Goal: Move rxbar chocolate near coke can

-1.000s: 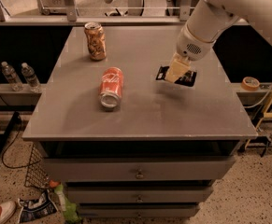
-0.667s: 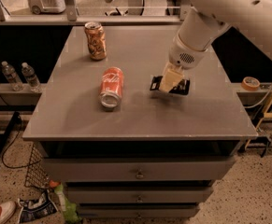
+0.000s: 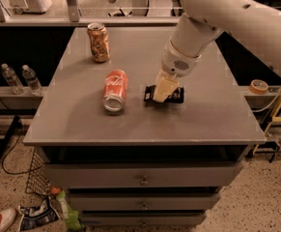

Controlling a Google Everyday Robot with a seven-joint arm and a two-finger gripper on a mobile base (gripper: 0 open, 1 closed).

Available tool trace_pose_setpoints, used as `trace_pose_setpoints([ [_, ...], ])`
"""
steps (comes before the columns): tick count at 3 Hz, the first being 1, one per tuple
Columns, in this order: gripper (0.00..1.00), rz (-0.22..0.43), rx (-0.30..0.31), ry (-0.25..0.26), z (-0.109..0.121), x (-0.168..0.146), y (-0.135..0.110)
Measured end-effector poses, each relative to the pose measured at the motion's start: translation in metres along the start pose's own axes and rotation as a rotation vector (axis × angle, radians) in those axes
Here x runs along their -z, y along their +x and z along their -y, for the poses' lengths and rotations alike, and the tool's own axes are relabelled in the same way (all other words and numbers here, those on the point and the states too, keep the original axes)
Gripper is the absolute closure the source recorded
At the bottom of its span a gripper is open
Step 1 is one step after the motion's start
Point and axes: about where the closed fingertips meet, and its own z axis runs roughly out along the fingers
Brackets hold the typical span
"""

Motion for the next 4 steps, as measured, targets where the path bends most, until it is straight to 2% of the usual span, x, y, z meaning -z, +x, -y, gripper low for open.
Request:
trace_pose_setpoints([
  [2, 1.0, 0.044, 0.057, -0.036, -0.005, -0.0059, -0.0225],
  [3, 0.84, 0.045, 0.06, -0.039, -0.0054, -0.0075, -0.0236],
  [4, 0.61, 0.045, 0.061, -0.04, -0.0057, -0.0089, -0.0241],
])
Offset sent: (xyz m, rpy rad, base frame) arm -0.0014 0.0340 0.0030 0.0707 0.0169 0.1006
